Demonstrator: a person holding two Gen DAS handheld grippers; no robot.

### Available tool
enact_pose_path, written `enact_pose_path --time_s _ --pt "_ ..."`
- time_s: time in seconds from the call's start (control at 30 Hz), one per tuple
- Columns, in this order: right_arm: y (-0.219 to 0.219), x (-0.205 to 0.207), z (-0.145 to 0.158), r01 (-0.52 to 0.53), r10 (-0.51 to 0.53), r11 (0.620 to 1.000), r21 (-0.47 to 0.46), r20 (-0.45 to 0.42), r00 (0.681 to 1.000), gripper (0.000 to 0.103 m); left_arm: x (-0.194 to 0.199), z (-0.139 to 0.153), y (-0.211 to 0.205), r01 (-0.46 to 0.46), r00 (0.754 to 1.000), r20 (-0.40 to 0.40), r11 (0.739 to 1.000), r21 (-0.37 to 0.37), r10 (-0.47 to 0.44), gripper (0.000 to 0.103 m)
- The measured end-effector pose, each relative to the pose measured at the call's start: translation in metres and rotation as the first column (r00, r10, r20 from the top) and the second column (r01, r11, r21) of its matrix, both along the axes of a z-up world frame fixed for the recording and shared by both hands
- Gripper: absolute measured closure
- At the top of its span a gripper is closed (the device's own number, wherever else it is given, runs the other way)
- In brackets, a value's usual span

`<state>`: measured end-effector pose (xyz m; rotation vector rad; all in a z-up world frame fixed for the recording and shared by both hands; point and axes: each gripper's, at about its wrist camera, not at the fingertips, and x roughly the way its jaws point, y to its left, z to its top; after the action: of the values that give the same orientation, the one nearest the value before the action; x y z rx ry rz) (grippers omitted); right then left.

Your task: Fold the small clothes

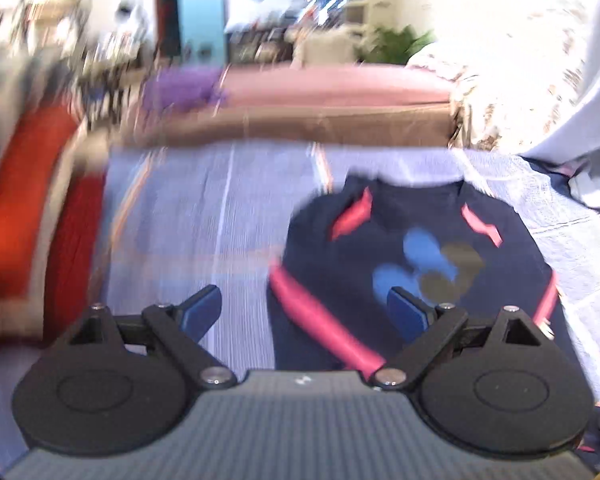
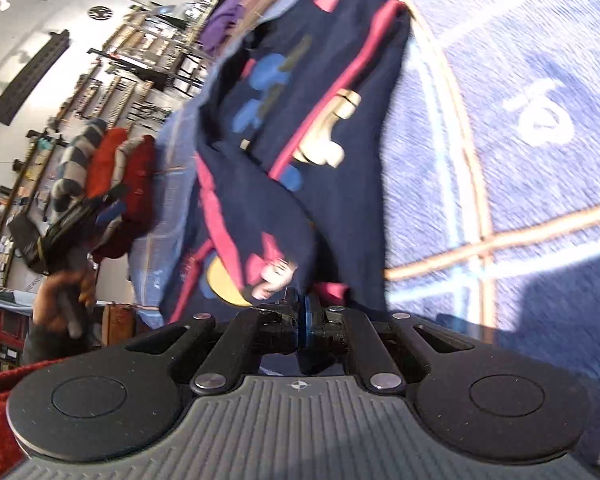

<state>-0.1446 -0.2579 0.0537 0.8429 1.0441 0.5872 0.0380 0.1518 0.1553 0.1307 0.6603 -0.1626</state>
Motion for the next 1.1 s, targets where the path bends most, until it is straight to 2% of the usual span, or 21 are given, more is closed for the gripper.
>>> enact_pose_path --time_s 0.07,0.1,0.13,0.23,0.33,0.37,0.43,0.47,0.5,0.53,0.57,0.63,0.7,0.77,0.83,0.93,0.97,1.07,1.1 --pt "0.002 0.009 0.0 0.001 -0.001 1.0 0.02 0.021 1.0 0.097 0.025 0.001 -0.028 0.059 0.997 0.051 0.992 0.115 -0.065 0.014" --pt "0.005 0.013 -0.003 -0.002 0.001 1.0 0.025 0.03 1.0 0.096 0.04 -0.004 -0.043 0.089 0.993 0.06 0.981 0.173 -0.101 0.018" --pt "0.008 0.014 -0.004 -0.004 0.003 0.999 0.033 0.034 0.999 0.096 0.053 -0.011 -0.056 0.115 0.99 0.056 0.968 0.225 -0.13 0.025" --pt "0.009 0.014 -0.007 0.004 -0.006 0.999 0.049 0.032 0.999 0.096 0.094 -0.043 -0.091 0.176 0.983 -0.022 0.921 0.347 -0.18 0.041" --pt "0.0 0.004 -0.01 0.032 -0.032 0.997 0.068 0.011 0.999 0.096 0.125 -0.072 -0.117 0.225 0.974 -0.083 0.89 0.397 -0.209 0.042" --pt "-0.001 0.003 -0.012 0.041 -0.041 0.996 0.074 0.001 0.999 0.096 0.134 -0.083 -0.124 0.236 0.972 -0.094 0.872 0.428 -0.216 0.042" --pt "-0.004 -0.001 -0.013 0.053 -0.052 0.995 0.085 -0.013 0.999 0.096 0.153 -0.104 -0.138 0.226 0.974 -0.116 0.822 0.523 -0.194 0.043" --pt "-0.004 -0.003 -0.014 0.053 -0.051 0.995 0.088 -0.019 0.999 0.096 0.164 -0.112 -0.14 0.219 0.976 -0.126 0.808 0.547 -0.179 0.046" --pt "-0.004 -0.004 -0.014 0.053 -0.051 0.995 0.089 -0.023 0.998 0.096 0.175 -0.116 -0.141 0.21 0.977 -0.141 0.805 0.555 -0.158 0.066" --pt "-0.005 -0.005 -0.015 0.053 -0.05 0.994 0.096 -0.029 0.998 0.096 0.187 -0.118 -0.14 0.188 0.98 -0.159 0.812 0.553 -0.119 0.099" --pt "-0.007 -0.006 -0.016 0.054 -0.05 0.993 0.107 -0.039 0.998 0.096 0.199 -0.117 -0.134 0.161 0.981 -0.175 0.833 0.529 -0.079 0.101" --pt "-0.013 -0.01 -0.018 0.066 -0.059 0.99 0.126 -0.06 0.996 0.096 0.225 -0.102 -0.117 0.1 0.979 -0.206 0.901 0.422 -0.012 0.102" --pt "-0.02 -0.013 -0.019 0.078 -0.065 0.982 0.17 -0.078 0.995 0.096 0.251 -0.082 -0.092 0.018 0.972 -0.227 0.953 0.302 0.054 0.102" --pt "-0.026 -0.014 -0.021 0.098 -0.076 0.966 0.239 -0.097 0.992 0.096 0.276 -0.066 -0.062 -0.093 0.958 -0.254 0.981 0.172 0.136 0.102" --pt "-0.033 -0.013 -0.025 0.13 -0.096 0.941 0.312 -0.122 0.988 0.096 0.296 -0.062 -0.035 -0.174 0.931 -0.316 0.983 0.061 0.184 0.102" --pt "-0.038 -0.008 -0.029 0.159 -0.116 0.912 0.378 -0.132 0.984 0.096 0.308 -0.071 -0.006 -0.275 0.896 -0.381 0.958 -0.076 0.227 0.102" --pt "-0.039 -0.006 -0.031 0.161 -0.119 0.919 0.36 -0.134 0.984 0.096 0.311 -0.075 -0.002 -0.292 0.891 -0.39 0.951 -0.102 0.232 0.102" --pt "-0.038 -0.001 -0.038 0.15 -0.121 0.968 0.203 -0.15 0.981 0.096 0.311 -0.082 0.0 -0.267 0.918 -0.338 0.954 -0.135 0.209 0.098" --pt "-0.037 0.0 -0.041 0.149 -0.121 0.975 0.166 -0.164 0.979 0.096 0.311 -0.083 0.0 -0.261 0.919 -0.338 0.955 -0.141 0.201 0.093"
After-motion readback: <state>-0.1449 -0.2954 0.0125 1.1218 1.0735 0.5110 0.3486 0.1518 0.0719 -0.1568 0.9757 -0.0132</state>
